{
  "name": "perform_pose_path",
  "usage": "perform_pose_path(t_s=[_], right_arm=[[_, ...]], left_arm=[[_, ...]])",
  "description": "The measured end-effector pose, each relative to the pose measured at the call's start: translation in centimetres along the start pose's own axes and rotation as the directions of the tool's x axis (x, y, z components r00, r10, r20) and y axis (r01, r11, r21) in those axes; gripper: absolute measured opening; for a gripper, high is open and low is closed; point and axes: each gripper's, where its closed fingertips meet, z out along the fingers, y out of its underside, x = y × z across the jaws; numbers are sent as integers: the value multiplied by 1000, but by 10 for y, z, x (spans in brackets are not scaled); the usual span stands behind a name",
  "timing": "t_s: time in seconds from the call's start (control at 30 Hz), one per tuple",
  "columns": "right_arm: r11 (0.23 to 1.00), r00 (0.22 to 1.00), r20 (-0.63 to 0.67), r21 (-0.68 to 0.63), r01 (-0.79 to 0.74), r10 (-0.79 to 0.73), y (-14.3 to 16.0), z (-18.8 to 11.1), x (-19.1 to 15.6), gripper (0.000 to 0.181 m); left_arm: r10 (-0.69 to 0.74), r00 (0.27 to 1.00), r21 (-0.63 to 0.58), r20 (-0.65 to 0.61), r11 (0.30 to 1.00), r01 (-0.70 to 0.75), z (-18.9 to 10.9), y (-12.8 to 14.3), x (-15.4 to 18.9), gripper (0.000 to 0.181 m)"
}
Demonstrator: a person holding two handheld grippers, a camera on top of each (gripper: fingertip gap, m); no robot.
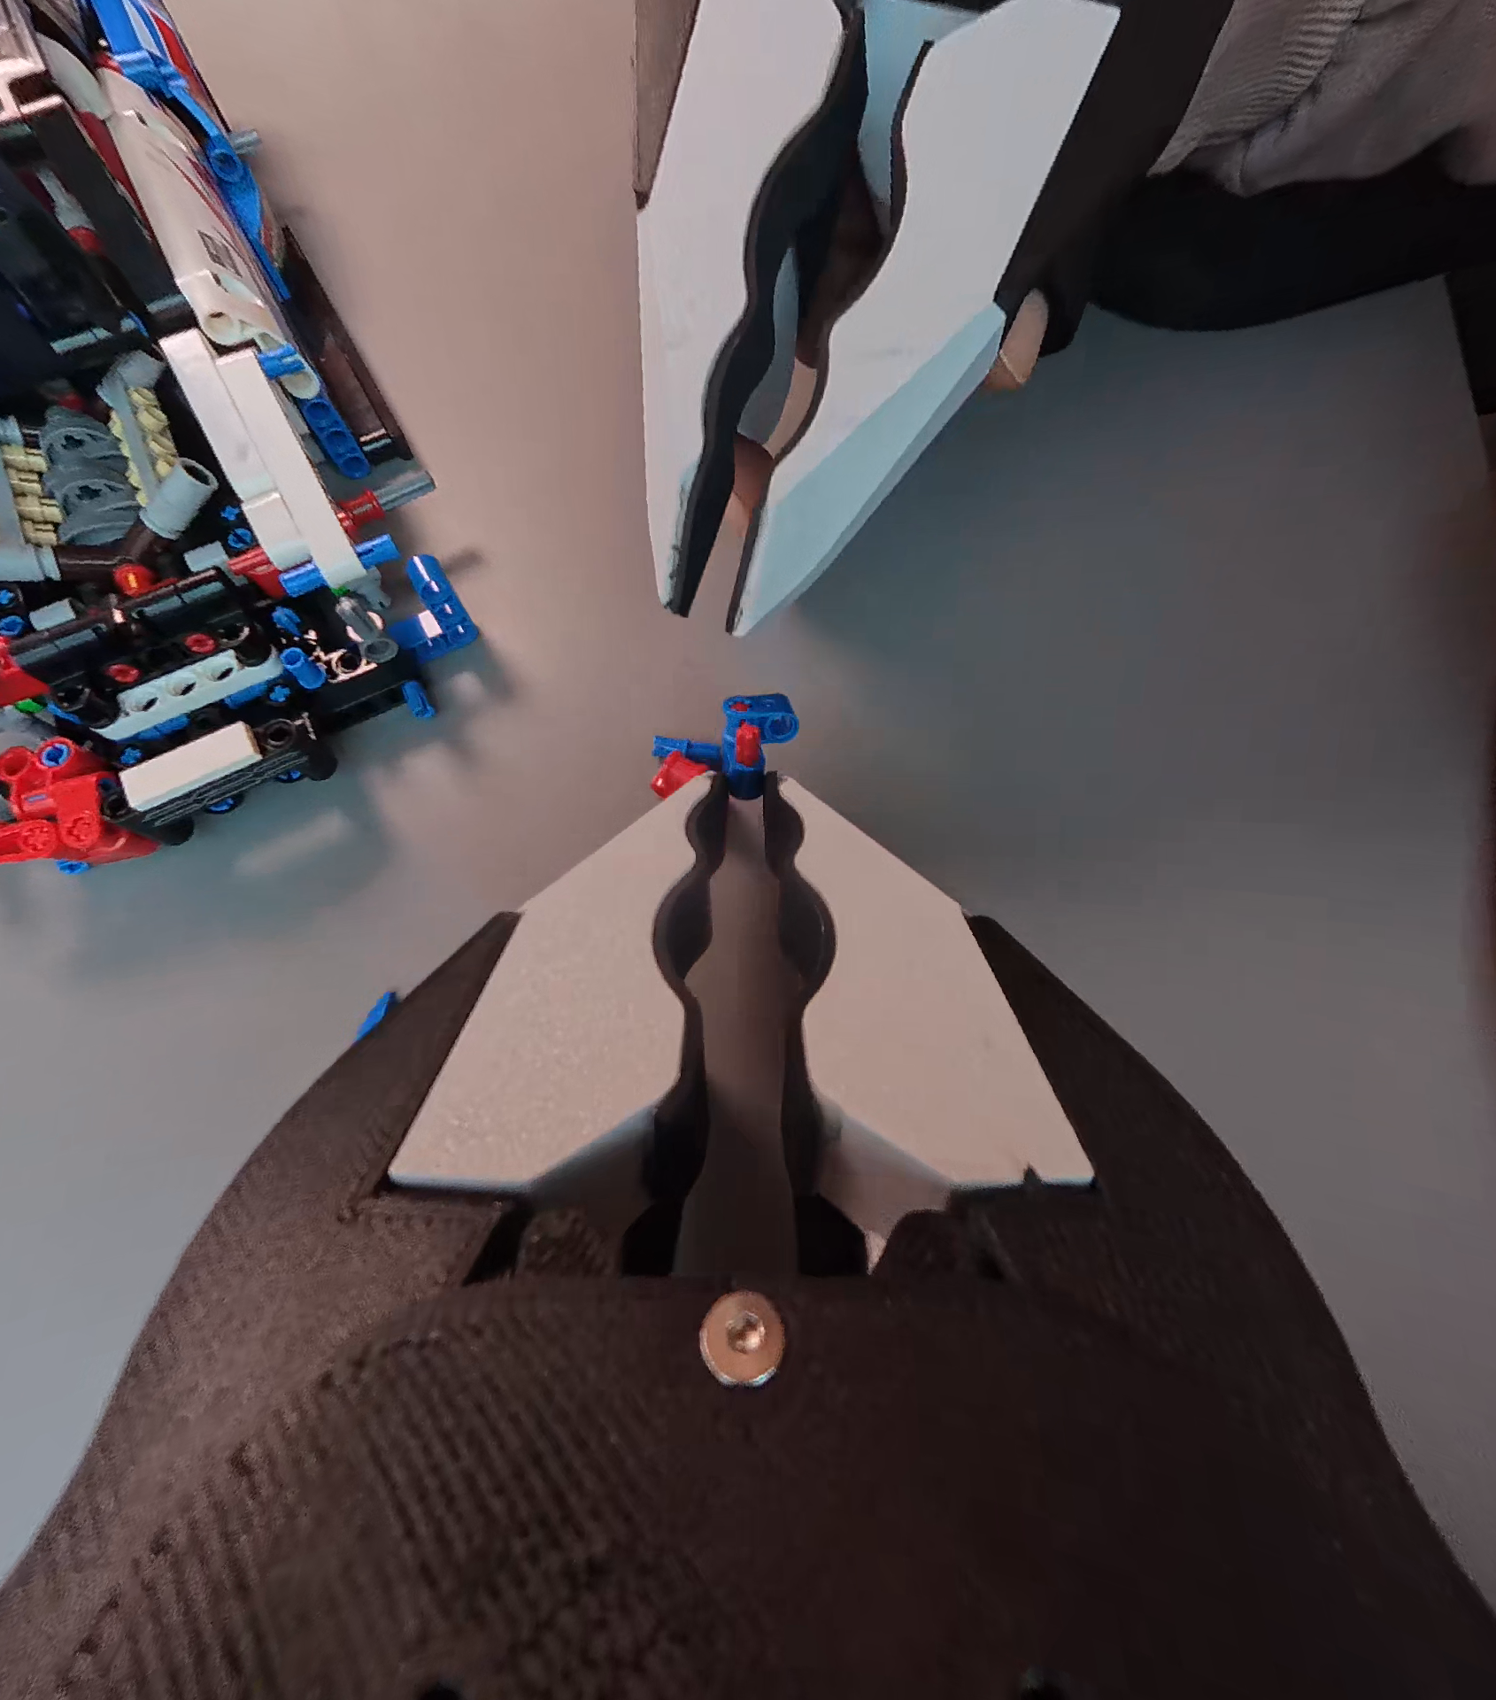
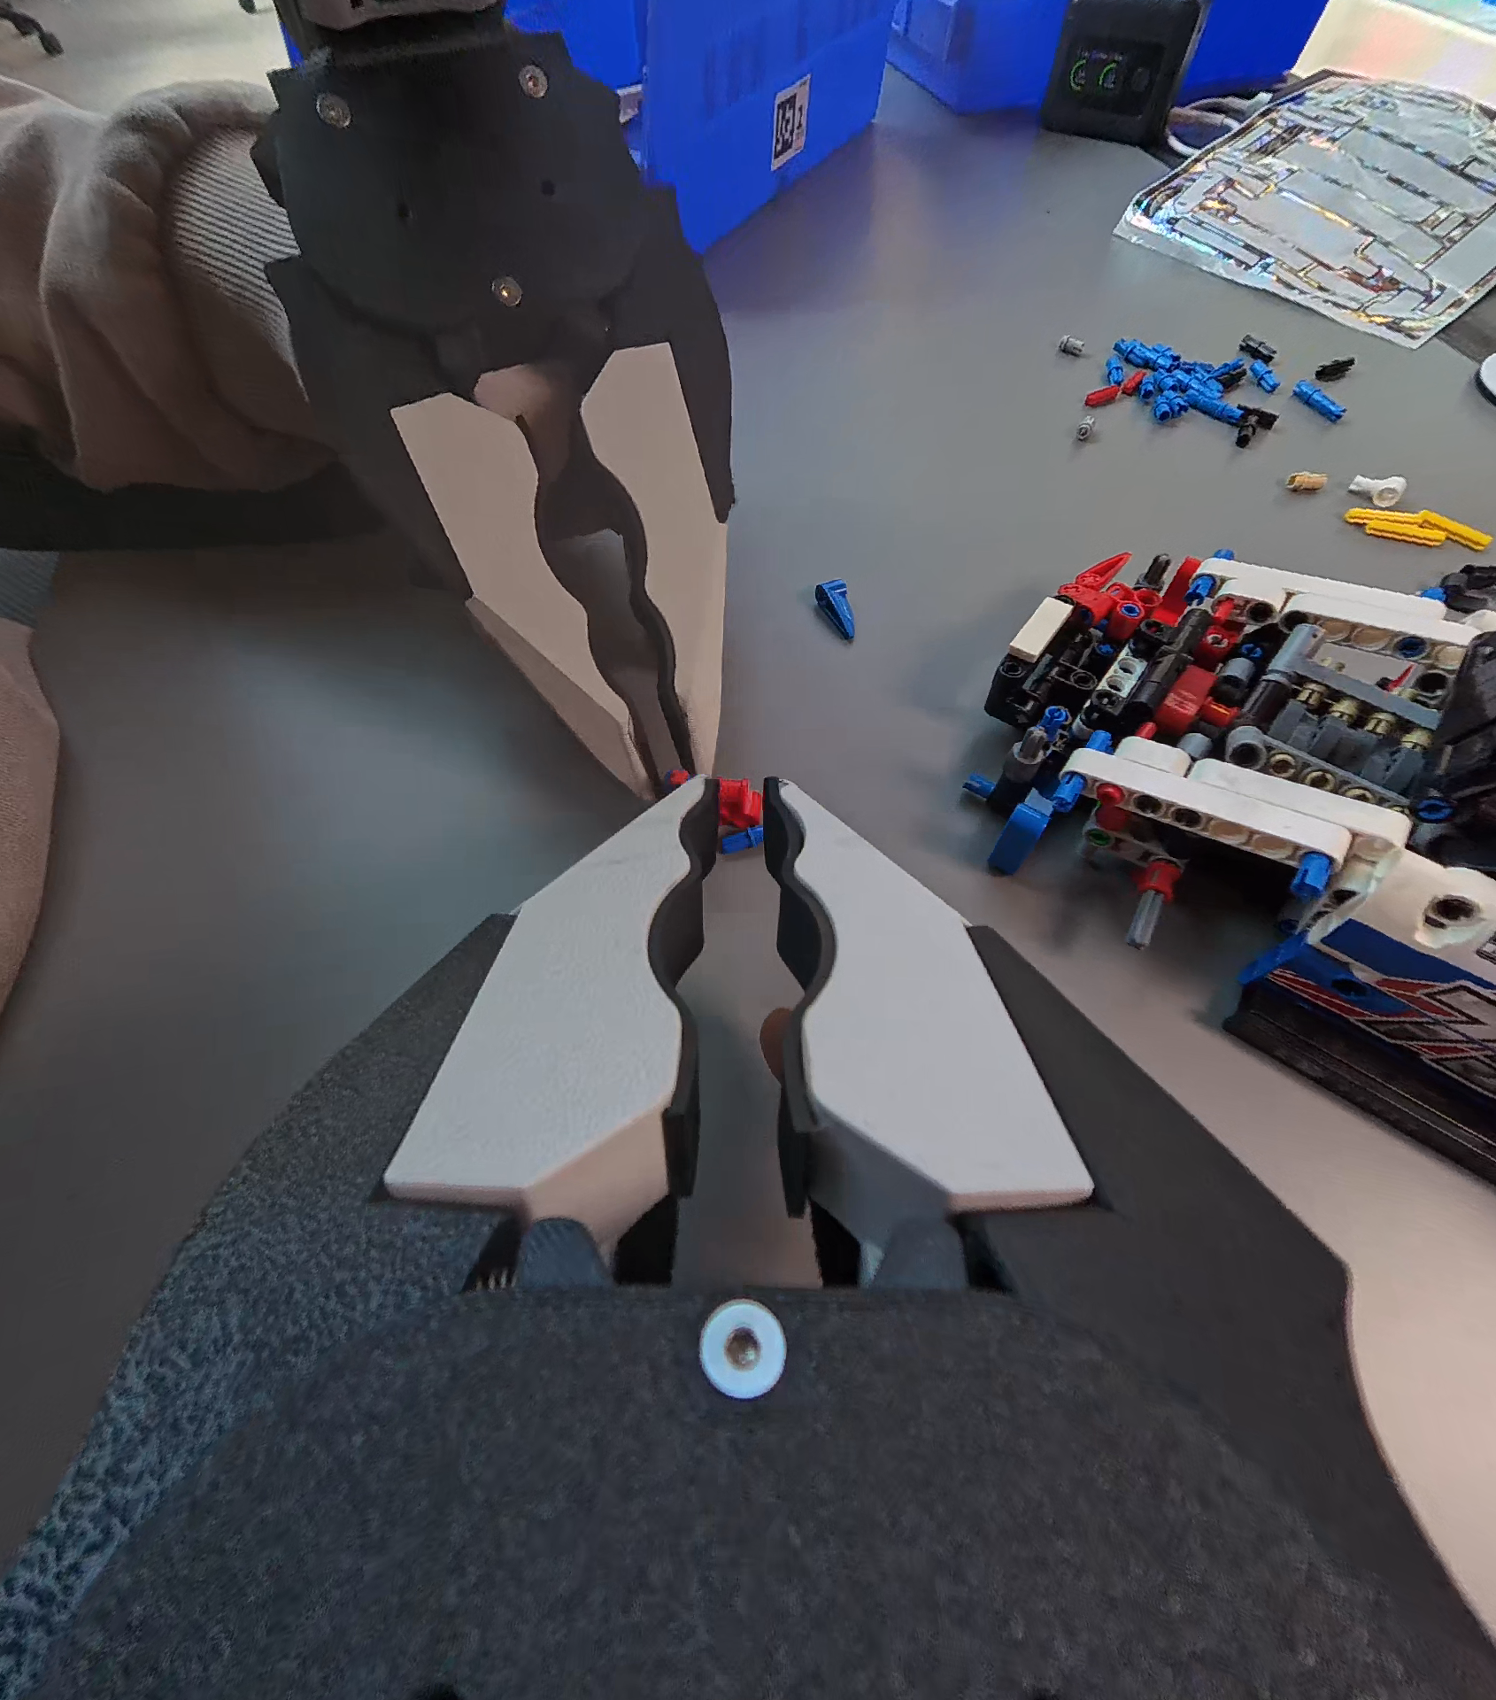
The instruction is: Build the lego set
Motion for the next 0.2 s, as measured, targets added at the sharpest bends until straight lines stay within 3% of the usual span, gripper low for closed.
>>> perform_pose_path(t_s=[0.03, 0.2], right_arm=[[1000, 1000, -3, 7, -10, 10, -1, -1, 1, 6], [997, 998, -24, 38, -60, 61, -4, -4, 10, 6]], left_arm=[[4, 1000, -11, -1, 1000, -4, 0, 2, 0, 5], [19, 1000, -38, 3, 999, -19, 1, 6, 1, 5]])
